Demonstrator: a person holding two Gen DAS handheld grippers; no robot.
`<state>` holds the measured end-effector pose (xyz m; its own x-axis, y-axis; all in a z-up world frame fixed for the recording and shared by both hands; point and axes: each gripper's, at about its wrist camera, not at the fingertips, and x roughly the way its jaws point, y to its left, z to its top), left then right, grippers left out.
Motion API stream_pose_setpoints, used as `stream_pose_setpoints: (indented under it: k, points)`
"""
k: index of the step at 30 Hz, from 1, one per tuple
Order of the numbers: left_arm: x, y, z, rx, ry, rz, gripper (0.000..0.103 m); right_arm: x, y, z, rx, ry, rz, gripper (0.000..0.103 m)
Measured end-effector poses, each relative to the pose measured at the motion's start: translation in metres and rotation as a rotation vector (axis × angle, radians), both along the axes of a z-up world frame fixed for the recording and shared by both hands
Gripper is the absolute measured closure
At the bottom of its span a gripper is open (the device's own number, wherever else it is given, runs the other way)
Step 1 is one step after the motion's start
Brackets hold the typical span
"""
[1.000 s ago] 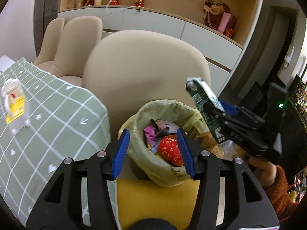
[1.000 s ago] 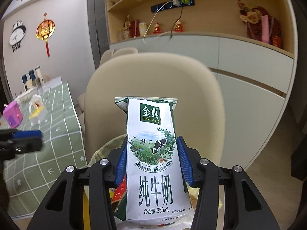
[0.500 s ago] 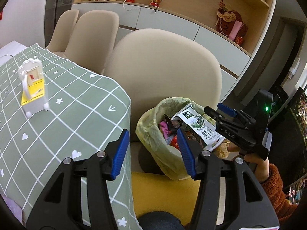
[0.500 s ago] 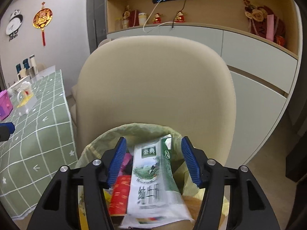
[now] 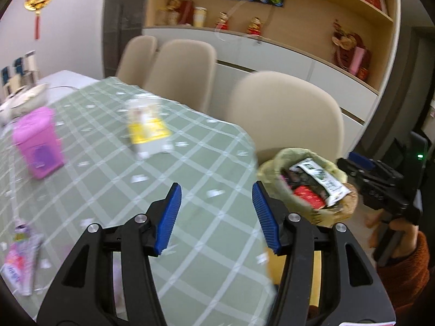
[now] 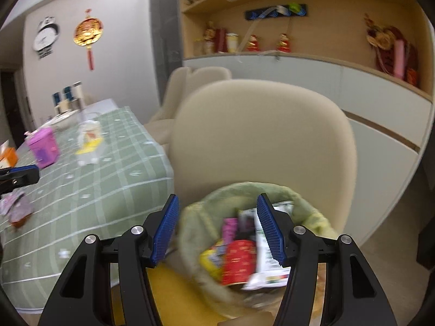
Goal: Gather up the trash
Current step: 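Move both tools back over the table toward the remaining wrappers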
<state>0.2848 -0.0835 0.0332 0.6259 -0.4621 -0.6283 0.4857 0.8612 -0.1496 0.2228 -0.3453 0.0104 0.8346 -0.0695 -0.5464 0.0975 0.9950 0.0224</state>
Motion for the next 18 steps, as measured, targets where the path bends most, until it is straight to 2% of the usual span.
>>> stream_pose_setpoints:
  k: [5,12,15,18]
  points:
    - [0.000,0.074,0.002,0.005,-0.009,0.127,0.050,0.000,0.053,0.015,0.006,-0.019,0.104,0.047]
    - [-0.004,0.185,-0.004,-0.015,-0.003,0.342,0.050,0.011,0.135,0.014,0.005,0.017,0.275,0.047]
    - [-0.005,0.220,-0.012,0.012,0.017,0.413,0.046,0.016,0.167,0.007,0.011,0.042,0.338,0.047]
    - [-0.004,0.239,-0.025,0.058,0.062,0.437,0.045,0.021,0.197,-0.002,0.029,0.070,0.389,0.047]
